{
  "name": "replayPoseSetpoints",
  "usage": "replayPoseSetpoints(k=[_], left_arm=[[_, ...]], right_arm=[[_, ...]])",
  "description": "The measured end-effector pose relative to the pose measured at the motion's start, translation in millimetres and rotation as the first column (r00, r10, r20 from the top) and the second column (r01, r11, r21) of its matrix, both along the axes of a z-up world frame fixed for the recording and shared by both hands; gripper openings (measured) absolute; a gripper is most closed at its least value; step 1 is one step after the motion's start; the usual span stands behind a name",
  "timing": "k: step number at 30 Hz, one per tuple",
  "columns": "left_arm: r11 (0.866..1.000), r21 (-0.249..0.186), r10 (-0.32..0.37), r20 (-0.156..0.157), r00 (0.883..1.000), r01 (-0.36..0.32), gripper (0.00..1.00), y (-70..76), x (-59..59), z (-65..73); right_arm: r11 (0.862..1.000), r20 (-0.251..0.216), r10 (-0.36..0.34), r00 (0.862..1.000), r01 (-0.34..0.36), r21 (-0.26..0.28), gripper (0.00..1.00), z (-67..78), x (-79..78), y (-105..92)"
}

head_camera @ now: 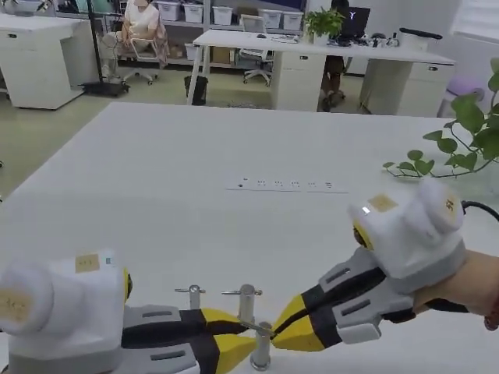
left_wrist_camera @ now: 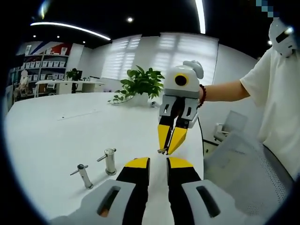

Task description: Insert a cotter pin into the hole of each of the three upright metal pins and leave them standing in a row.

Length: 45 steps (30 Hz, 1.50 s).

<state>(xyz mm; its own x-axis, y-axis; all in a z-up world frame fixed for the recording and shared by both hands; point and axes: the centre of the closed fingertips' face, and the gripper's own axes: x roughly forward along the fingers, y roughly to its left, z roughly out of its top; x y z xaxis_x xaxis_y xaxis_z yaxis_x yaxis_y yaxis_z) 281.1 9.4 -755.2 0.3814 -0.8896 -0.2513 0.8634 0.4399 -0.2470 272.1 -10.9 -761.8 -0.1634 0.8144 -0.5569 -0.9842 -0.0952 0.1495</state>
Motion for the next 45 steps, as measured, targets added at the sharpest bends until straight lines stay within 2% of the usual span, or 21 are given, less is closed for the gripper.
replayPoseSetpoints(k=[8,11,13,20,26,31,40,45], left_arm=[[0.999,0.044,0.029,0.023,0.999,-0.030,0.23,1.7,3.7,-7.8],[0.997,0.058,0.051,0.028,0.998,-0.052,0.23,1.6,6.1,-12.7],[0.993,0.084,0.075,0.034,0.997,-0.078,0.24,2.6,9.4,-18.0],[0.988,0.109,0.108,0.035,0.994,-0.111,0.27,-0.8,17.1,-27.7],[0.981,0.141,0.130,0.027,0.991,-0.133,0.27,-4.2,24.4,-38.0],[0.979,0.153,0.136,0.007,0.991,-0.135,0.26,-8.8,29.0,-46.0],[0.970,0.196,0.147,0.002,0.989,-0.145,0.25,-17.3,37.3,-60.4],[0.968,0.205,0.146,-0.003,0.989,-0.142,0.22,-21.9,40.3,-66.9]], right_arm=[[0.996,0.050,0.010,0.999,-0.006,-0.090,0.03,-10.9,7.0,-16.0],[0.992,0.074,0.017,0.997,-0.007,-0.128,0.03,-16.0,11.0,-22.1],[0.988,0.088,0.018,0.996,-0.005,-0.152,0.03,-19.5,14.3,-25.9],[0.975,0.116,0.030,0.993,-0.004,-0.221,0.03,-32.2,20.9,-36.9],[0.965,0.139,0.034,0.990,0.004,-0.261,0.03,-40.1,25.7,-41.6],[0.957,0.150,0.028,0.988,0.016,-0.289,0.03,-46.9,31.0,-45.9],[0.951,0.152,0.024,0.988,0.024,-0.308,0.03,-54.3,36.6,-46.1],[0.946,0.159,0.030,0.987,0.023,-0.322,0.03,-57.9,39.5,-45.0]])
